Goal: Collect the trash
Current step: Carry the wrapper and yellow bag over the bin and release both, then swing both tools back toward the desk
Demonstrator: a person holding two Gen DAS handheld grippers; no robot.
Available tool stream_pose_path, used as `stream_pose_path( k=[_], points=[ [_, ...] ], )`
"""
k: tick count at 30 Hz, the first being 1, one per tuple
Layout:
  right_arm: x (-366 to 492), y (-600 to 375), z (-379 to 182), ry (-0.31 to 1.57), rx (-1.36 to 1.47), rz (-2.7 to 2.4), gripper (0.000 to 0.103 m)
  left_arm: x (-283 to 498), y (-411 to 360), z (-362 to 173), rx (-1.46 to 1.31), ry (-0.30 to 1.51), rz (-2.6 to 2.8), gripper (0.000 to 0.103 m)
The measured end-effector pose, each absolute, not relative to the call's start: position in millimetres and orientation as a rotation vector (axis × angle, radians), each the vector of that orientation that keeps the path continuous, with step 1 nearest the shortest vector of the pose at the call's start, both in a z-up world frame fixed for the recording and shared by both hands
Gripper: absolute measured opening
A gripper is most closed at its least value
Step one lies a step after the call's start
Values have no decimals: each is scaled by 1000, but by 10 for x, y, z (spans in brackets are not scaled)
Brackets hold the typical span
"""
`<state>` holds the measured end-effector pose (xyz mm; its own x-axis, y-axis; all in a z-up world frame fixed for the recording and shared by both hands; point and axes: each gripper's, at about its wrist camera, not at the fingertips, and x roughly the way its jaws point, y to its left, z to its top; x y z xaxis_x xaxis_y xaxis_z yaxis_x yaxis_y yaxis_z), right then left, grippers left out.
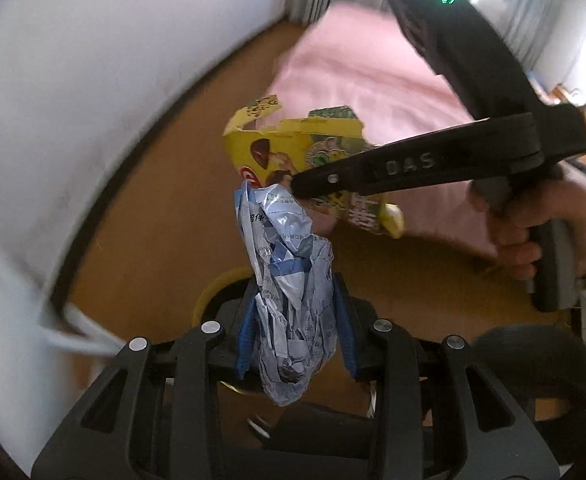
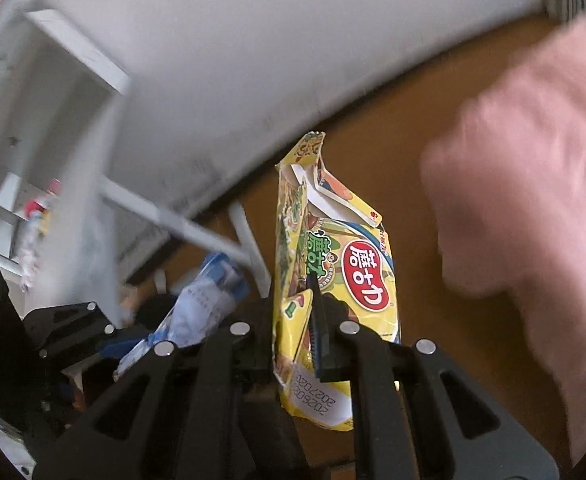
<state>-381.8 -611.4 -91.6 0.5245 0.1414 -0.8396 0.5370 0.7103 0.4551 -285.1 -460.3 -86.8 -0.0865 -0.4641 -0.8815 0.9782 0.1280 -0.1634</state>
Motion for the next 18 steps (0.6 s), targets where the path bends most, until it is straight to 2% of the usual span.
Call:
stream_pose_path(
  k=[2, 7, 15, 17, 18],
  points=[
    [-3831, -6198, -1424, 1106, 844, -235, 13, -2851, -4720, -1409, 750, 1103, -1297, 34],
    [-3782, -6161, -2385, 1269, 966, -170, 13, -2822, -4832, -2184, 834, 1230, -1179, 34],
    [-3727, -6121, -2666, 1249, 1068, -126, 13, -2783, -4875, -2297, 825, 1270, -1158, 36],
    [-3753, -6213, -2688, 1259, 1110, -124, 28, -2798, -4913, -2276, 818, 1289, -1146, 55],
    [-3761, -6238, -2699, 1277, 1133, -128, 62, -2791, -4928, -2256, 798, 1287, -1139, 80]
  ],
)
